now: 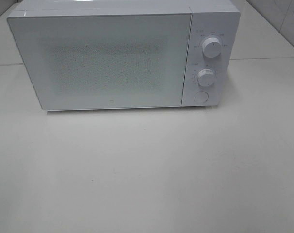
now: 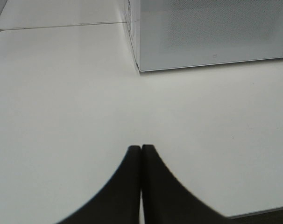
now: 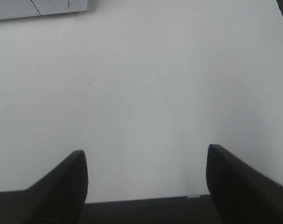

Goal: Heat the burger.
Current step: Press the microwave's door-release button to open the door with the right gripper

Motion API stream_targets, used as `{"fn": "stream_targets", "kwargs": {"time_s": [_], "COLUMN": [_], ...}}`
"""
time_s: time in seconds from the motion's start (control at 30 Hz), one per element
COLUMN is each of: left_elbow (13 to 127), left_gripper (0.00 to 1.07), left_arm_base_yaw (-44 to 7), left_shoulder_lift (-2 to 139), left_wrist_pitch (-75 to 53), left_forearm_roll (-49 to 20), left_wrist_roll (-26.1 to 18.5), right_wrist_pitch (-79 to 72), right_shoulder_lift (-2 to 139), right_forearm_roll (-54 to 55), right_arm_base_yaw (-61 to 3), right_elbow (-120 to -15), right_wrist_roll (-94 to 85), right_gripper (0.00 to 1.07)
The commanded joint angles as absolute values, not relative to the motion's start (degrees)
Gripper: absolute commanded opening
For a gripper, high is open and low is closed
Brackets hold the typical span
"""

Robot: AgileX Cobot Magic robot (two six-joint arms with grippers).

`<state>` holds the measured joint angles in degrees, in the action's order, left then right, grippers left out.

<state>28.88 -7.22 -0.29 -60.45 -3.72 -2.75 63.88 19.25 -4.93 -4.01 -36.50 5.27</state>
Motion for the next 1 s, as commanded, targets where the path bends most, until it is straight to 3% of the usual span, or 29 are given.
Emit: {"fn": "stream_targets", "kwargs": {"time_s": [0.03, 0.47, 1.0], "left_elbow": [28.65, 28.65, 28.65], "left_gripper": [0.0, 0.0, 0.0], "left_arm_base_yaw": [-7.16, -7.16, -7.16], "left_shoulder_lift": [-1.6, -1.6, -1.6], "left_wrist_pitch": [-59.59, -59.59, -59.59], "left_forearm_roll": [-3.55, -3.55, -3.61], "left_wrist_roll": [-2.69, -2.69, -2.69], "right_wrist_pitch": [61.42, 58.5, 57.3], "right_shoulder_lift": [15.53, -0.86, -1.72], "right_forearm_roll": [-4.93, 2.58, 2.58], "right_arm_base_yaw": [-3.67, -3.67, -3.67], "right_elbow": [-34.26, -29.22, -28.53], "right_wrist_roll": [4.47, -2.46, -2.86], "right_gripper": [0.67, 0.67, 0.67]}}
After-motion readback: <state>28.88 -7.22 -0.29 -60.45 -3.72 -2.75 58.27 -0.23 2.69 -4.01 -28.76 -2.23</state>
